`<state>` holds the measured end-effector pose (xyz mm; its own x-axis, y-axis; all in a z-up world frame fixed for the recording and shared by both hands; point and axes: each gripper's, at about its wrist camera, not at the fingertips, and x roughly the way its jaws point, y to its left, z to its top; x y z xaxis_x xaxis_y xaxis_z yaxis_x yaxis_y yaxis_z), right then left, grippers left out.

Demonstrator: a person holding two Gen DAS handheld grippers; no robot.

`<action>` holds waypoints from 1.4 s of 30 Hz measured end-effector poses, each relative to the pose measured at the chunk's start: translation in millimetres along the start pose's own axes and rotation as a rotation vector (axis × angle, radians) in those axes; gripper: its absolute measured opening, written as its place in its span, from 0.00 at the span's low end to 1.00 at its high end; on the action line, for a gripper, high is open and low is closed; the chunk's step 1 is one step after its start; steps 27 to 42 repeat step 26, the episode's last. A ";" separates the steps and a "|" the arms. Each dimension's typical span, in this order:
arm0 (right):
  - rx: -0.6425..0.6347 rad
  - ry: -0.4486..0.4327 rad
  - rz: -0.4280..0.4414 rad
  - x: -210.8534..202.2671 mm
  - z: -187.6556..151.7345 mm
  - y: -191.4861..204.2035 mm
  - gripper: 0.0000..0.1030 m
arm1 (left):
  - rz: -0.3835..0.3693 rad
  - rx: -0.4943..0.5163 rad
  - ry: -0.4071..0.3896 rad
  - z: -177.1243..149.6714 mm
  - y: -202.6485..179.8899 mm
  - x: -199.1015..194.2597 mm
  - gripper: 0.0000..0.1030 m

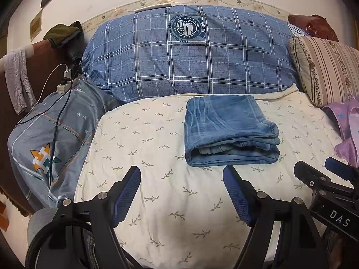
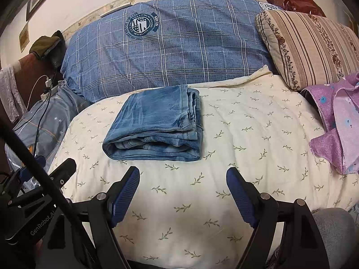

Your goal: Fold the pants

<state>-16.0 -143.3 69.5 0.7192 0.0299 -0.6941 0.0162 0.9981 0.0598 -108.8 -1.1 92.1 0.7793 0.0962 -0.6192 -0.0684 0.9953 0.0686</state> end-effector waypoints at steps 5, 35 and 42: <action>0.002 -0.001 -0.001 0.3 -0.6 -0.4 0.78 | -0.003 0.000 0.003 -0.1 0.7 1.7 0.74; 0.020 0.005 0.007 3.3 2.0 -5.4 0.78 | -0.070 -0.018 0.038 16.8 3.8 24.7 0.74; 0.020 0.005 0.007 3.3 2.0 -5.4 0.78 | -0.070 -0.018 0.038 16.8 3.8 24.7 0.74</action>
